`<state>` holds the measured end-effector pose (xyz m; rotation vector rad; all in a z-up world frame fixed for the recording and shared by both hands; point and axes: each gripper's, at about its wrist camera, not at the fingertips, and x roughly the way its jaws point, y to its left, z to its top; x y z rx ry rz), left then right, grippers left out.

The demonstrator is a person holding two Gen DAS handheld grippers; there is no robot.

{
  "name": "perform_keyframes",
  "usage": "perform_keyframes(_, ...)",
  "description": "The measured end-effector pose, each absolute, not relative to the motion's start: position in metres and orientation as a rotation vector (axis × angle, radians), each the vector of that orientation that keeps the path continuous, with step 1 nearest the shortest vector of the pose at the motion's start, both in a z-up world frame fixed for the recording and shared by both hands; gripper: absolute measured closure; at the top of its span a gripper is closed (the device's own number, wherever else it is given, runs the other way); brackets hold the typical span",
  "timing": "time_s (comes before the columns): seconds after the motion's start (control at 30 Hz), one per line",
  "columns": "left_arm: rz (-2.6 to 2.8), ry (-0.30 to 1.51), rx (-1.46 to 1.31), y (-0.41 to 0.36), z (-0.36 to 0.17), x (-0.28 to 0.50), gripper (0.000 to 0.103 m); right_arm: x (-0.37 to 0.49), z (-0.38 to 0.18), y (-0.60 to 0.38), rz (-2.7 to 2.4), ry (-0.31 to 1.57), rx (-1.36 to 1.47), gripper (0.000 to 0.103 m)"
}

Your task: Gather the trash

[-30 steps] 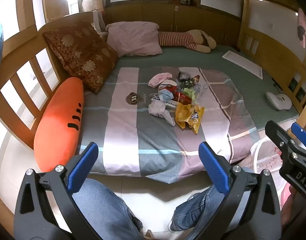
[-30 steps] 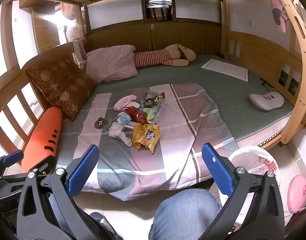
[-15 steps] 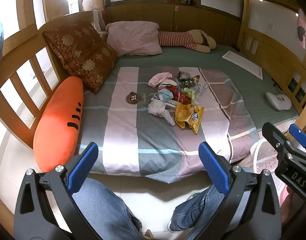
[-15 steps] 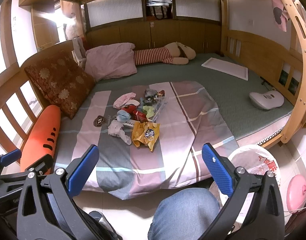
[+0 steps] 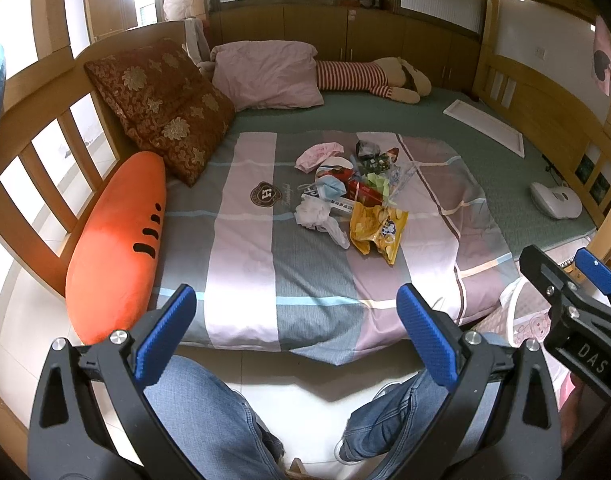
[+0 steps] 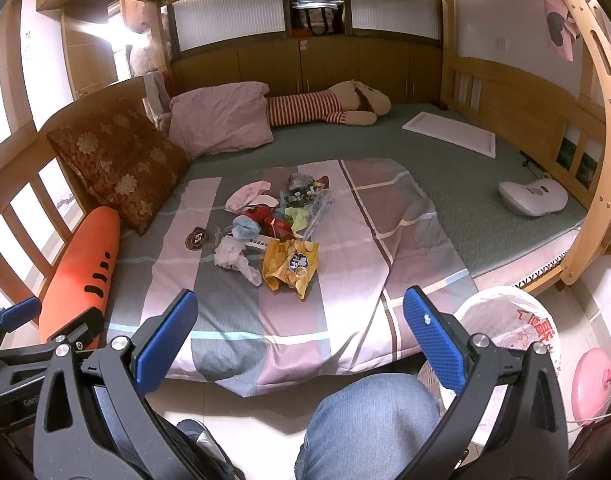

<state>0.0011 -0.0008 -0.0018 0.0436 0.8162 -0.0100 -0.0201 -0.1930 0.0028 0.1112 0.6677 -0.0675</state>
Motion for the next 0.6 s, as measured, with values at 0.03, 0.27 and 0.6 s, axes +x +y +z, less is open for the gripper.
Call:
perform_keyframes(0.03,-0.01,0.815,0.044,-0.001,-0.002,0.001,0.003,-0.02,0.003,-0.193,-0.067,0.667,0.112,0.003)
perform_keyframes(0.27,-0.017,0.822,0.033,0.001,-0.004,-0.002,0.003,-0.019,0.002,-0.192,-0.068,0.674,0.111,0.003)
perform_keyframes(0.6,-0.017,0.825,0.031,0.001,-0.012,-0.006,0.003,-0.02,0.002,-0.192,-0.07,0.674,0.11,0.003)
